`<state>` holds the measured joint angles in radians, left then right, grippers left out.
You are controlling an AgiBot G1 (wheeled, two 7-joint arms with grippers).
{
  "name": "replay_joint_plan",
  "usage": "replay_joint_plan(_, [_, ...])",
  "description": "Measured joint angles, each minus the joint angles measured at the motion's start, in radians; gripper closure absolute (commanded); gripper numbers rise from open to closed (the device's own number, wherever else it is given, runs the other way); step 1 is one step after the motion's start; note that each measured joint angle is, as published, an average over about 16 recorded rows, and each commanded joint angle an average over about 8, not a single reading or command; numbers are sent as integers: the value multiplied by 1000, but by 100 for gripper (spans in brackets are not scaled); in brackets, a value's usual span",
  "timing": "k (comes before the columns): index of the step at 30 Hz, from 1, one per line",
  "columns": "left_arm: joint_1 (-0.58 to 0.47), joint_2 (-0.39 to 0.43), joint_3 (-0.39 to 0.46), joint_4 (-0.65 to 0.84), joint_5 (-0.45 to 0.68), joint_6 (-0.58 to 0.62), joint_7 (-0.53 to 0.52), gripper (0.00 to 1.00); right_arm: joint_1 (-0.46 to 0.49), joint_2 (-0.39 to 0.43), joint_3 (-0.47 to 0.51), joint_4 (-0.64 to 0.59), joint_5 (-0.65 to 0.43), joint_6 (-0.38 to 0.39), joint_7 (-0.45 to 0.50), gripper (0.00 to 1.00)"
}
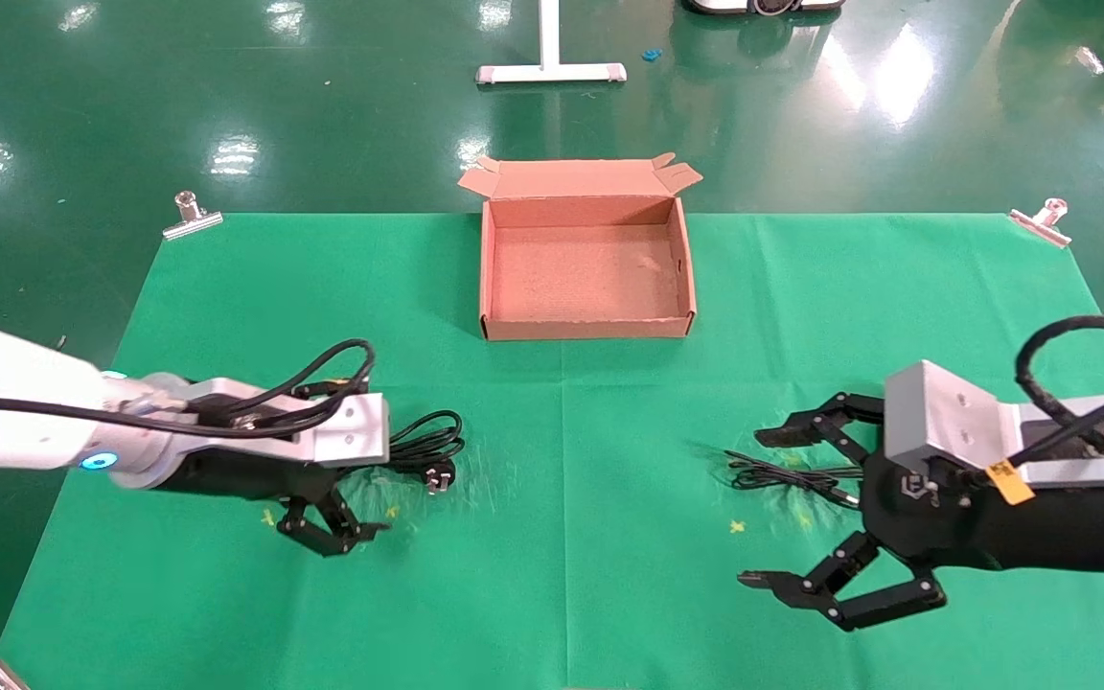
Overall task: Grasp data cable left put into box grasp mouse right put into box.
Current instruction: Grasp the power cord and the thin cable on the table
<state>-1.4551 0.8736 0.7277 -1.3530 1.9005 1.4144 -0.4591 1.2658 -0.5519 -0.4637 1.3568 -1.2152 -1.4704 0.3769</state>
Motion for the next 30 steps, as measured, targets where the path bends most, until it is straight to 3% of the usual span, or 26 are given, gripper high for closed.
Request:
replay_joint_plan(16, [22,106,85,-5,398,-128,-206,0,-6,24,0,0,9,1,-5,0])
replay_joint_plan(30, [47,132,96,-7,485,-162,-272,0,-13,28,-6,0,6,10,-4,0])
